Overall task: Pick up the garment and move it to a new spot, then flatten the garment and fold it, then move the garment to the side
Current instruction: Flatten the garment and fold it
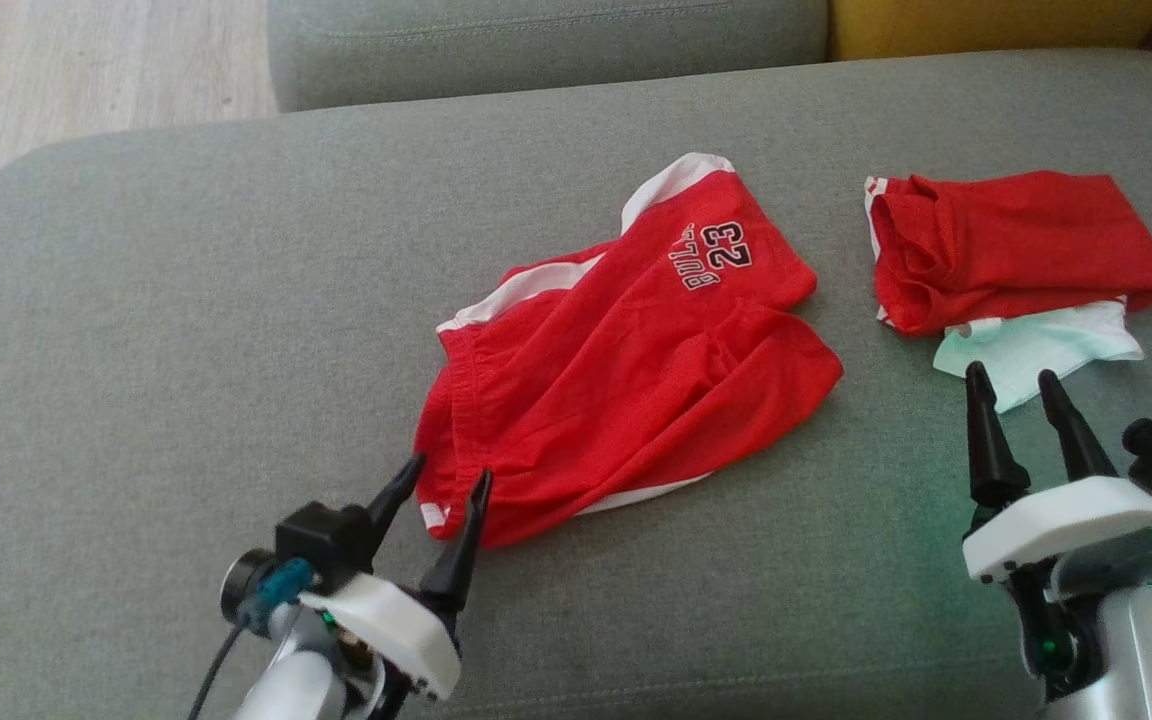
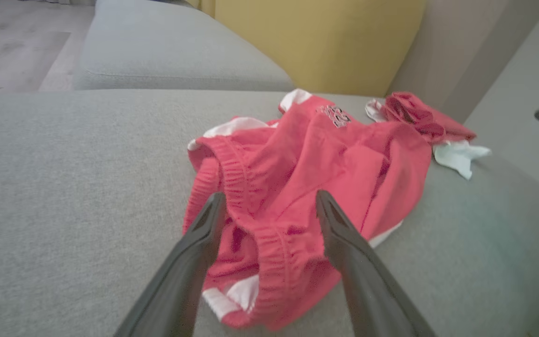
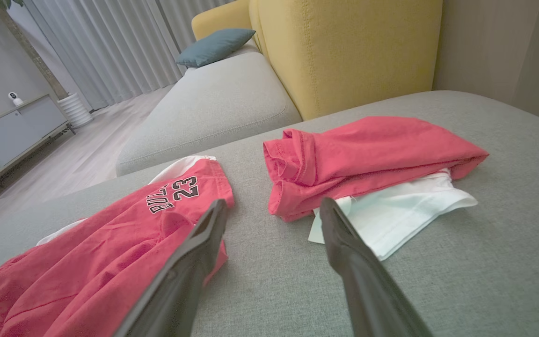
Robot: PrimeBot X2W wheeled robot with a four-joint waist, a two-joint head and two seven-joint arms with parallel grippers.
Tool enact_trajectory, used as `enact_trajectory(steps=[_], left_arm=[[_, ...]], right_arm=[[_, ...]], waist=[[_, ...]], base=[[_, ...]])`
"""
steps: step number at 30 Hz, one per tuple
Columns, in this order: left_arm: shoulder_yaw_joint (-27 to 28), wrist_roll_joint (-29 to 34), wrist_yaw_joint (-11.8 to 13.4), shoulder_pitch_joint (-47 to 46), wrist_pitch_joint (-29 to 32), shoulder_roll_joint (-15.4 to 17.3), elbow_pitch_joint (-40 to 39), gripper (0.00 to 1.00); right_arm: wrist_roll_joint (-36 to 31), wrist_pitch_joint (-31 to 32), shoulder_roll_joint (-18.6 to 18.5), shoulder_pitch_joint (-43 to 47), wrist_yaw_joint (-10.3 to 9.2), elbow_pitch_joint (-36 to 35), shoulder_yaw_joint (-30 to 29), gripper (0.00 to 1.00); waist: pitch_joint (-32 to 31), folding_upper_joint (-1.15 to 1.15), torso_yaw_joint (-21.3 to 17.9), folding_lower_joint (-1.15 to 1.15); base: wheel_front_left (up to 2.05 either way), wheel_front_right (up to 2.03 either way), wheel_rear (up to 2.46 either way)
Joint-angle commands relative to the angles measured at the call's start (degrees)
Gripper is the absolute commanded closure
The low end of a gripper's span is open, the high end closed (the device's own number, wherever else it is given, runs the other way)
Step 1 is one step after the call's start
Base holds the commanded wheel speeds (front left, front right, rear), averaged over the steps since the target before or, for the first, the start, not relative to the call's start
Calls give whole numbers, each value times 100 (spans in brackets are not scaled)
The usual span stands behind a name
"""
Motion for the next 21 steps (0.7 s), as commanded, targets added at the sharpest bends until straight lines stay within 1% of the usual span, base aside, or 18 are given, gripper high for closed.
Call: enact_trajectory(steps=[1,6,12,15,17,21], left_arm=[[1,104,-18,-333,6,228,-96,0],[-439,338,-34,-440,46,664,43,0],[-1279,583,-40,-632,114,1346,150,0],[-1579,648,-40,-773,134,1596,248,0],[-1613,705,-40,-838,133,1656,314,0],[-1620,845,91,-1070,123,1674,606,0]], right_arm=[[51,-98,-29,-260,-4,-164,121,0],[97,-147,-28,-276,-4,-60,157,0],[110,-199,-28,-325,-4,38,168,0],[111,-211,-28,-353,-4,72,161,0],[110,-213,-28,-364,-4,82,163,0],[114,-217,-28,-409,-4,107,198,0]], waist=[[15,0,8,0],[53,0,-6,0],[97,0,-45,0],[127,0,-65,0],[138,0,-75,0],[195,0,-132,0]], base=[[0,0,0],[0,0,0],[0,0,0],[0,0,0],[0,0,0],[0,0,0]])
